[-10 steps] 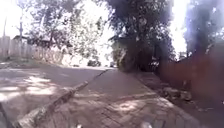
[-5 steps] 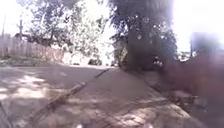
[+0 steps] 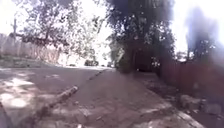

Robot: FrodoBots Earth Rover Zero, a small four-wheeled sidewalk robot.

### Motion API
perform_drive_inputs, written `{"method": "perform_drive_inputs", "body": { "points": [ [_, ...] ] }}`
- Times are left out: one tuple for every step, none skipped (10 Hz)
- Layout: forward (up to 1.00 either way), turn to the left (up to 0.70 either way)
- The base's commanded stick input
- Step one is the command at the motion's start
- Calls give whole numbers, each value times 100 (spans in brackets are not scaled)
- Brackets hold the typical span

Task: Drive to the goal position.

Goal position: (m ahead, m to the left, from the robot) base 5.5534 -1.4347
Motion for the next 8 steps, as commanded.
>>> {"method": "perform_drive_inputs", "body": {
  "points": [
    [68, 0],
    [68, 0],
    [68, 0],
    [68, 0],
    [68, 0],
    [68, 0],
    [68, 0],
    [68, 0]
  ]
}}
